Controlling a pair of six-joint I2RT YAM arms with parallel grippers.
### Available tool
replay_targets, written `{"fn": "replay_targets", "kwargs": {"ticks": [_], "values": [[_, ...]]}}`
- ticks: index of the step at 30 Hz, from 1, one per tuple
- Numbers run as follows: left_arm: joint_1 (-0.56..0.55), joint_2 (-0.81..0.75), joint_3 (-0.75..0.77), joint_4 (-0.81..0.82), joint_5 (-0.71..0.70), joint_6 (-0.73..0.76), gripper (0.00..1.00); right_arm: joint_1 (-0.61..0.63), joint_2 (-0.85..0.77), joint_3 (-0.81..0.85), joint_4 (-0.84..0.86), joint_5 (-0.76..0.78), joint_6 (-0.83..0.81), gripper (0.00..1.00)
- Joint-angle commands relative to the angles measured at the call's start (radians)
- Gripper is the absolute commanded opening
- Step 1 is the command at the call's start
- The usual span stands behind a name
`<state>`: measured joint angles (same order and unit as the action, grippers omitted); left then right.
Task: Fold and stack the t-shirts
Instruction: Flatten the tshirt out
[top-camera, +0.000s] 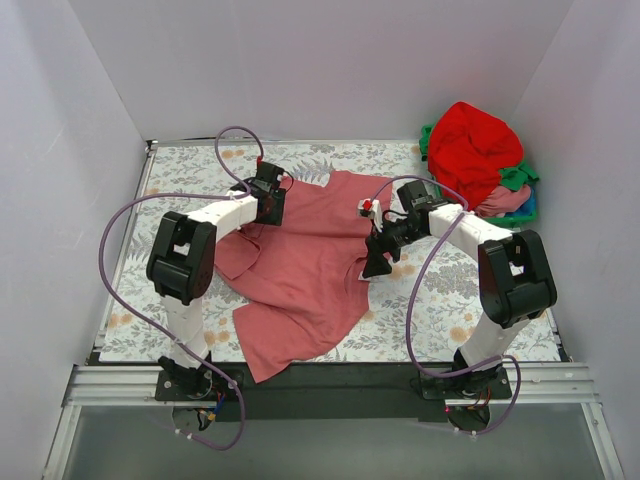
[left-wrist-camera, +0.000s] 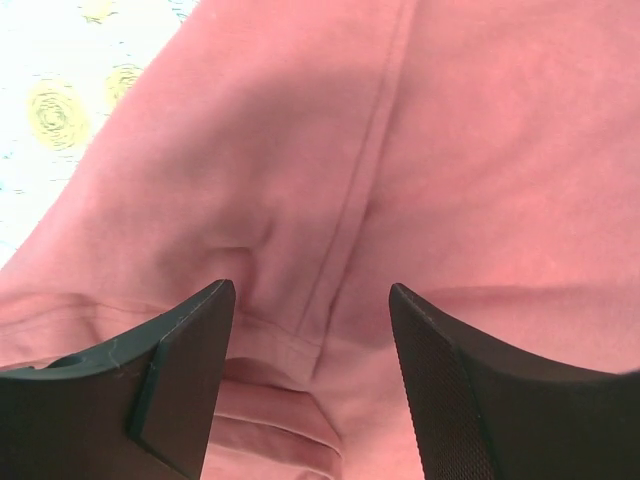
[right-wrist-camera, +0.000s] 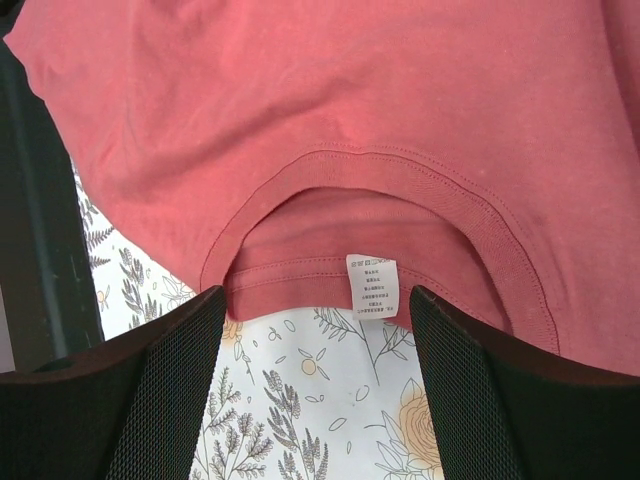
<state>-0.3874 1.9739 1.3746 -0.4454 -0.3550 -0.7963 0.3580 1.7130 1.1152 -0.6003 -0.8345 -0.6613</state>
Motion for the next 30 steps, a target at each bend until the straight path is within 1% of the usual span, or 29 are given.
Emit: {"fn": "replay_targets", "kwargs": {"ticks": [1,3,6,7,10,11,20,23,24,26,29,30], "values": [[0.005,-0.017,0.029,-0.019,-0.05,0.019,0.62,-0.01,-0.018,-0.005,0.017,-0.043,-0.023,0.8],[0.007,-0.012,0.027,-0.022,-0.041,0.022,0.6,-0.017,-0.019,-0.006,0.016,-0.043,-0.023,0.8],[0.012,0.002,0.04,-0.026,-0.024,0.022,0.55,-0.028,-0.016,-0.006,0.017,-0.046,-0.023,0.8],[0.013,0.008,0.046,-0.033,-0.021,0.022,0.51,-0.03,-0.015,-0.008,0.016,-0.048,-0.024,0.8],[0.021,0.032,0.063,-0.044,-0.021,0.02,0.45,-0.033,-0.012,-0.009,0.017,-0.048,-0.024,0.8],[0.022,0.037,0.064,-0.049,-0.022,0.019,0.41,-0.034,-0.01,-0.009,0.017,-0.048,-0.024,0.8],[0.027,0.063,0.054,-0.055,-0.012,0.019,0.4,-0.047,-0.009,-0.012,0.016,-0.052,-0.023,0.8],[0.027,0.071,0.063,-0.055,-0.022,0.019,0.3,-0.048,-0.009,-0.011,0.016,-0.052,-0.024,0.8],[0.027,0.069,0.064,-0.058,-0.025,0.016,0.23,-0.05,-0.009,-0.012,0.016,-0.052,-0.024,0.8],[0.027,0.06,0.072,-0.059,-0.025,0.016,0.16,-0.051,-0.009,-0.012,0.016,-0.048,-0.024,0.8],[0.028,0.042,0.075,-0.059,-0.022,0.009,0.0,-0.053,-0.007,-0.014,0.017,-0.029,-0.024,0.8],[0.028,0.027,0.075,-0.059,-0.021,0.008,0.0,-0.053,-0.006,-0.012,0.017,-0.025,-0.023,0.8]]}}
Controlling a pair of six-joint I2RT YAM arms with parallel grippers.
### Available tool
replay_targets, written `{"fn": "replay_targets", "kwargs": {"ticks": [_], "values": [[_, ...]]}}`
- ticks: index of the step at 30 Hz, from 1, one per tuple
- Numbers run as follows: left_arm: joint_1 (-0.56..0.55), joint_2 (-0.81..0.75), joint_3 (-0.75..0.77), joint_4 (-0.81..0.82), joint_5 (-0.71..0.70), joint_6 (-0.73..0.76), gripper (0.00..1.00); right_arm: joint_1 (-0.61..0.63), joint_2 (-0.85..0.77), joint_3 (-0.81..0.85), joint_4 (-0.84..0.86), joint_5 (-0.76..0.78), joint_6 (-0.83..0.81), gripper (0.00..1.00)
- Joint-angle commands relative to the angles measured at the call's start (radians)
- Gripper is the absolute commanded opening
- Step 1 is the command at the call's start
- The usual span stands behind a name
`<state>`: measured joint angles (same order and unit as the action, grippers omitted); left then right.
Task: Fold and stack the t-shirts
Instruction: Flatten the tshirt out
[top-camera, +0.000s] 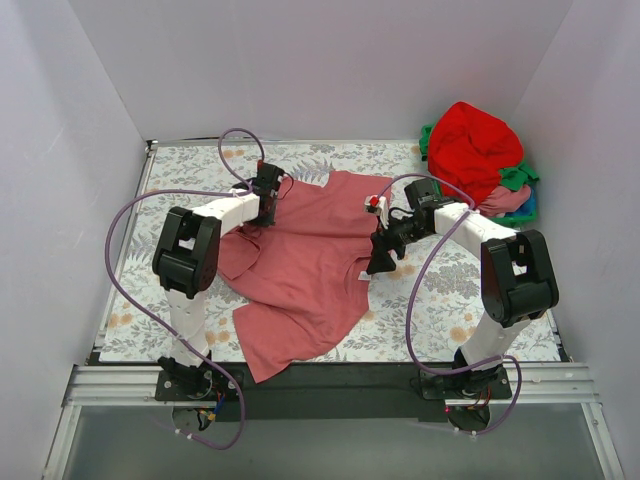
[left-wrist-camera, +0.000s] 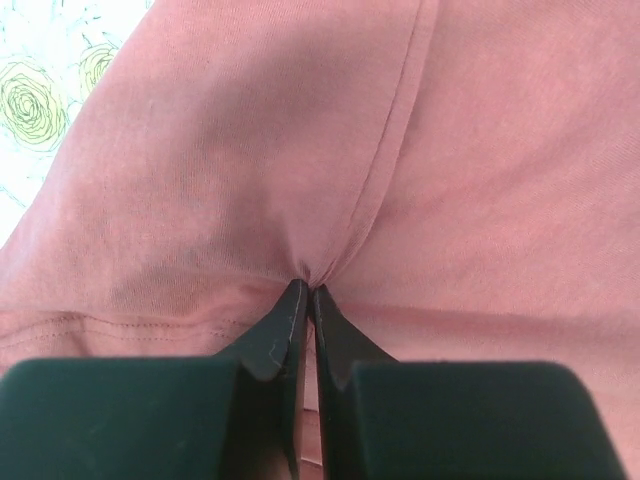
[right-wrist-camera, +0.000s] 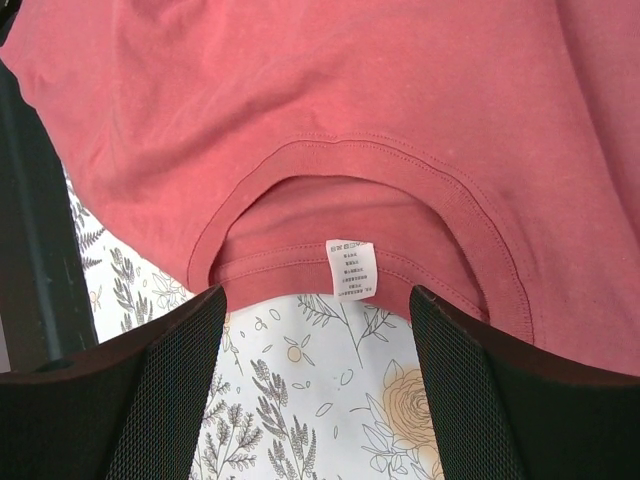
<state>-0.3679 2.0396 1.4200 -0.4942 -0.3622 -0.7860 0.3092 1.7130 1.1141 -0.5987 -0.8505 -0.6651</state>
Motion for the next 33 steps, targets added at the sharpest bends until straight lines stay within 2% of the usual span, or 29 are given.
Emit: {"fn": "replay_targets", "kwargs": {"ticks": [1,13,21,33], "values": [[0.011,-0.048,0.028,-0.01,-0.011,-0.004,0.0,-0.004,-0.003,-0.013,0.016,-0.004,-0.021,0.8],[0.075,-0.196,0.01,-0.001,0.147,-0.039,0.0,0.011,-0.007,-0.048,-0.003,-0.024,-0.102,0.79],[0.101,-0.2,0.02,-0.001,0.22,-0.056,0.0,0.056,-0.004,-0.056,-0.073,-0.071,-0.229,0.76],[0.142,-0.188,0.068,-0.001,0.276,-0.082,0.0,0.082,-0.003,-0.062,-0.101,-0.074,-0.269,0.76]]}}
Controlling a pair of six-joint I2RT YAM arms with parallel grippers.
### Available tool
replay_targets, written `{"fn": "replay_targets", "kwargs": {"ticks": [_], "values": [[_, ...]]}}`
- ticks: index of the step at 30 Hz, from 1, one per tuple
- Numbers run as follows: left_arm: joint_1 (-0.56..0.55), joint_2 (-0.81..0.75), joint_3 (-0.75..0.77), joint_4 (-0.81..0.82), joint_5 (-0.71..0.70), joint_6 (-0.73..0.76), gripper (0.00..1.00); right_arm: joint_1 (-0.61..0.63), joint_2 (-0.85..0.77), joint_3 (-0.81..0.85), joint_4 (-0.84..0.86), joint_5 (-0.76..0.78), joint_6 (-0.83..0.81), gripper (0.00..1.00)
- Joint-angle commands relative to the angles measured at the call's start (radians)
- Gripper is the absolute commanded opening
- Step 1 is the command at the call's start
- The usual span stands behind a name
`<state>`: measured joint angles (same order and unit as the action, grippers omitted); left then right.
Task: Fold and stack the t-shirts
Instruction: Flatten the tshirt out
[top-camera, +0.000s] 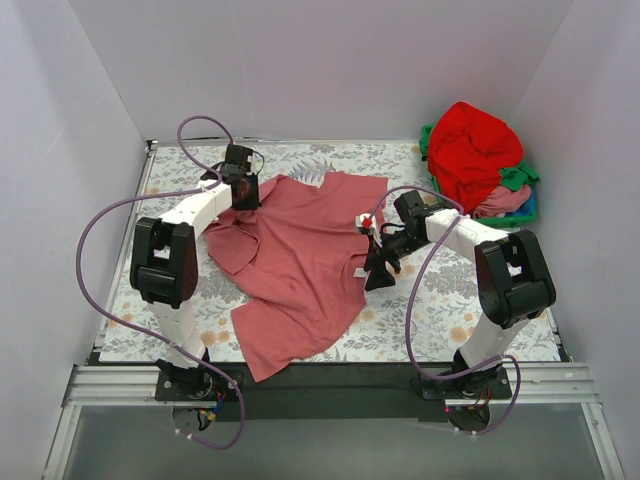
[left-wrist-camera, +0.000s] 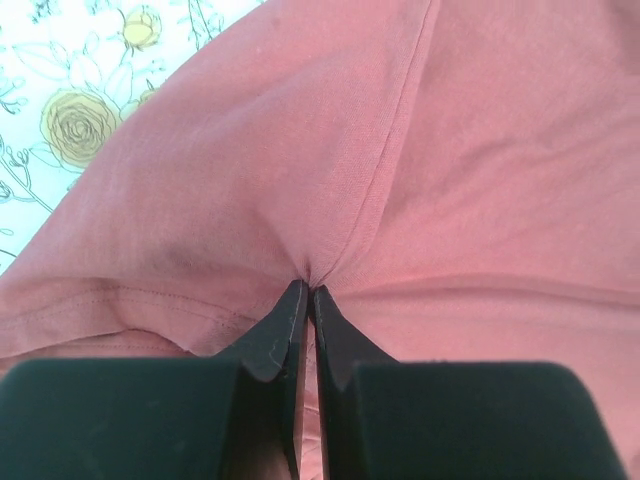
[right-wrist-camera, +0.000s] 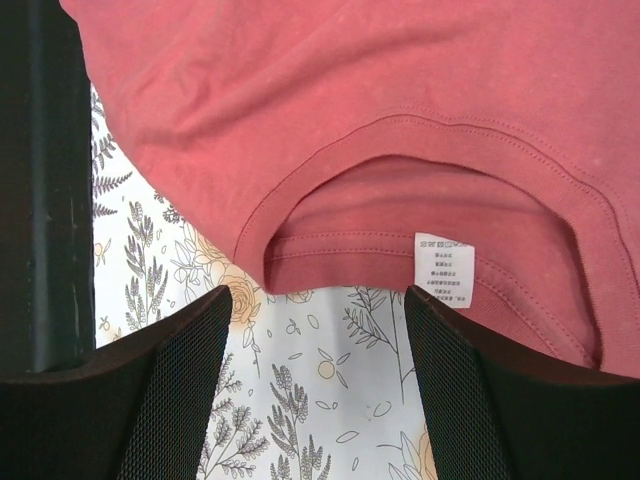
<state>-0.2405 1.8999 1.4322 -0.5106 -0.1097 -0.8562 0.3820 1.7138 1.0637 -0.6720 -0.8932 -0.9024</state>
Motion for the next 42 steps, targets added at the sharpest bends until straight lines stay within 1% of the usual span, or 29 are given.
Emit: {"fn": "replay_targets", "kwargs": {"ticks": [1,13,20,25,31,35,38,39,41,42], "values": [[0.021,-0.039,0.069,0.017,0.028,-0.012,0.0,0.009,-0.002,-0.011,-0.028,-0.032,-0.033,0.76],[0.072,0.047,0.178,0.018,0.08,-0.055,0.0,0.014,0.0,-0.015,-0.028,-0.023,-0.041,0.75],[0.11,0.131,0.267,0.021,0.096,-0.084,0.0,0.018,0.0,-0.016,-0.028,-0.015,-0.044,0.75],[0.135,0.203,0.358,0.021,0.091,-0.093,0.0,0.024,0.001,-0.015,-0.031,-0.01,-0.046,0.75],[0.142,0.286,0.476,0.024,0.041,-0.093,0.0,0.028,0.0,-0.015,-0.032,-0.007,-0.047,0.75],[0.156,0.372,0.562,0.032,-0.007,-0.098,0.0,0.032,0.0,-0.013,-0.032,0.003,-0.05,0.75],[0.176,0.421,0.609,0.067,-0.067,-0.124,0.0,0.035,0.0,-0.013,-0.032,0.011,-0.05,0.75],[0.191,0.435,0.628,0.073,-0.109,-0.136,0.0,0.04,0.0,-0.011,-0.032,0.016,-0.05,0.75],[0.216,0.477,0.683,0.072,-0.13,-0.2,0.26,0.044,0.0,-0.011,-0.031,0.03,-0.05,0.75],[0.237,0.491,0.697,0.069,-0.142,-0.234,0.42,0.054,0.0,-0.011,-0.029,0.033,-0.052,0.75]]}}
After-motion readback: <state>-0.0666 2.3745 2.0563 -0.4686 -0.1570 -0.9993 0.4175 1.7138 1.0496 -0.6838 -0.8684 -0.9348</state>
